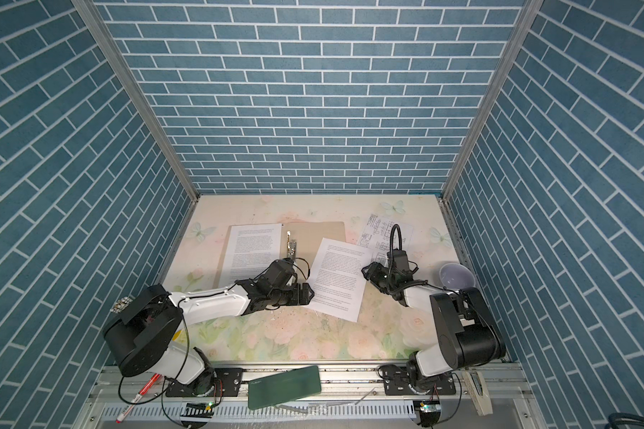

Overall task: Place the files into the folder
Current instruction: 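Carry the white text sheet toward the folder with the left gripper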

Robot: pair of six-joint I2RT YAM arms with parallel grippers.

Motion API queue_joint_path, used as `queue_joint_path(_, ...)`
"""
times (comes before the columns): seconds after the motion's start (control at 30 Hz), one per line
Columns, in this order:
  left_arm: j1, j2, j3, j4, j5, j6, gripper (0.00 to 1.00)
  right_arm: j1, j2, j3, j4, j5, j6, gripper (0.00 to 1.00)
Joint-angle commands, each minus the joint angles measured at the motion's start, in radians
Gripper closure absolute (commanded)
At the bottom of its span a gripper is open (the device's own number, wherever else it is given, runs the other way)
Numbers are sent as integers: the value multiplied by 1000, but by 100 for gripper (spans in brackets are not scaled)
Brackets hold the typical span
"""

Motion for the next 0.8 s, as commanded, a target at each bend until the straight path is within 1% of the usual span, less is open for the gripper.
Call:
queue_joint_path(0.0,7,37,-25,13,36,-2,8,9,16,-31,-28,16,23,46)
queue_joint_path(0.2,8,46,-29,24,59,-7,9,10,19,-34,-30,17,25,49)
queue_joint_path(0.3,8,55,-39,49,81,-23,10,15,32,-35,-21,11,27,52)
queue_joint_path(0.5,8,64,-78,153,141,-81,13,18,50,-56,23,1,45,55)
queue_joint_path(0.77,8,20,-120,231,161,-152,16,23,52,-63,44,-10,57,59)
